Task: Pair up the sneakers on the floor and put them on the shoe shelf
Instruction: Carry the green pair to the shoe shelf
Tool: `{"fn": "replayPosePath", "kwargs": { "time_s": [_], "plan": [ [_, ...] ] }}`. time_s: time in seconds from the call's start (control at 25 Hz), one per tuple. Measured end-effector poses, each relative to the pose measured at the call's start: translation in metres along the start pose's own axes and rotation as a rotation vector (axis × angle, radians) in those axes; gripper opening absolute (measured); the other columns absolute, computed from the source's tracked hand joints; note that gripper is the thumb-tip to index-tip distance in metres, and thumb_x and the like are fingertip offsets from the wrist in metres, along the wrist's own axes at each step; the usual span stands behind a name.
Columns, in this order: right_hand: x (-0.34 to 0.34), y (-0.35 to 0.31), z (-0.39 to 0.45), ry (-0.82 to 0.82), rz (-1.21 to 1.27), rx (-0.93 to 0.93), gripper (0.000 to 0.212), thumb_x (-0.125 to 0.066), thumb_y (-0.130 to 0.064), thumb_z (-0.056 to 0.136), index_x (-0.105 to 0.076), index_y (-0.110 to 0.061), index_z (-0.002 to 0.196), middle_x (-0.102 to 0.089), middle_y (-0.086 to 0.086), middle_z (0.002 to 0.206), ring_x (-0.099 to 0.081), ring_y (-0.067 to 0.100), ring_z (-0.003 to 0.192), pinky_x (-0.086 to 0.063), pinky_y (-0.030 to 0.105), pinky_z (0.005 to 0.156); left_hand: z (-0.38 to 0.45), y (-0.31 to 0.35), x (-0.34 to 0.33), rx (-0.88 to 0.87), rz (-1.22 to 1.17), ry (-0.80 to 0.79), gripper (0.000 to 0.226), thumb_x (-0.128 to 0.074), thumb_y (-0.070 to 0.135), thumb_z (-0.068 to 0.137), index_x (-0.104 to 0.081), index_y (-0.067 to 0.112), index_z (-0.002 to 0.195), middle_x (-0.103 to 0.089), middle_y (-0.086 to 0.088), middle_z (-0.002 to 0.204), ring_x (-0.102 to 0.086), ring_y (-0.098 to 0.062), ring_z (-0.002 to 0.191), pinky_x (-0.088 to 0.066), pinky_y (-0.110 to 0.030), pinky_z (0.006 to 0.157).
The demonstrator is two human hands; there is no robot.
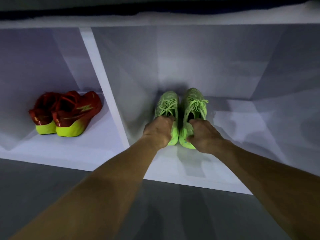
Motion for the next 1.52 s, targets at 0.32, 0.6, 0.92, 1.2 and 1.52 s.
{"fn": "replayPosePath", "kwargs": {
  "time_s": [0.32, 0.6, 0.92, 1.2, 1.52],
  "plan": [
    [-0.003, -0.001, 0.007, -0.106, 0.013, -0.011, 0.083, -0.078, -0.035, 0.074, -0.032, -0.012, 0.139, -0.032, 0.011, 0.143, -0.030, 0.032, 0.133, -0.033, 0.034, 0.104, 0.014, -0.009, -0.023, 0.001, 0.061, 0.048, 0.064, -0.059, 0.039, 0.075, -0.042, 0.024, 0.135, -0.040, -0.002, 0.136, -0.040, -0.029, 0.129, -0.043, -0.040, 0.103],
    [0.024, -0.005, -0.051, -0.097, 0.047, -0.024, 0.096, -0.080, -0.037, 0.070, -0.024, -0.027, 0.146, -0.019, -0.001, 0.154, -0.015, 0.025, 0.142, -0.029, 0.042, 0.113, -0.047, -0.003, 0.000, 0.072, -0.096, -0.081, 0.096, -0.076, 0.033, 0.068, -0.023, 0.030, 0.148, -0.025, -0.003, 0.152, -0.043, -0.031, 0.130, -0.047, -0.044, 0.100],
    [0.127, -0.049, -0.181, -0.318, 0.139, -0.124, 0.088, -0.079, -0.035, 0.071, -0.030, -0.030, 0.144, -0.032, 0.000, 0.147, -0.028, 0.025, 0.135, -0.037, 0.046, 0.106, -0.179, 0.048, 0.115, 0.102, -0.058, -0.401, 0.091, -0.073, 0.047, 0.070, -0.027, 0.033, 0.148, -0.040, 0.005, 0.145, -0.042, -0.022, 0.132, -0.041, -0.039, 0.100],
    [0.283, -0.106, -0.289, -0.468, 0.226, -0.197, 0.079, -0.079, -0.037, 0.072, -0.037, -0.029, 0.139, -0.039, 0.004, 0.141, -0.038, 0.027, 0.129, -0.042, 0.046, 0.103, -0.279, 0.094, 0.284, 0.041, -0.074, -0.626, 0.089, -0.073, 0.059, 0.069, -0.035, 0.031, 0.144, -0.036, 0.003, 0.146, -0.046, -0.024, 0.126, -0.045, -0.045, 0.097],
    [0.436, -0.180, -0.423, -0.625, 0.230, -0.218, 0.083, -0.080, -0.043, 0.068, -0.038, -0.030, 0.139, -0.039, 0.003, 0.142, -0.039, 0.029, 0.131, -0.039, 0.048, 0.106, -0.412, 0.140, 0.448, -0.003, -0.035, -0.789, 0.090, -0.070, 0.066, 0.067, -0.036, 0.033, 0.143, -0.036, 0.002, 0.147, -0.045, -0.028, 0.129, -0.042, -0.049, 0.099]
  ]
}}
Point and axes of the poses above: each hand's wrist, its own z-axis towards the middle knuckle, its own x-axis out of the back of the hand, y = z × x, the point moved 8 cm from there along z, towards the middle knuckle
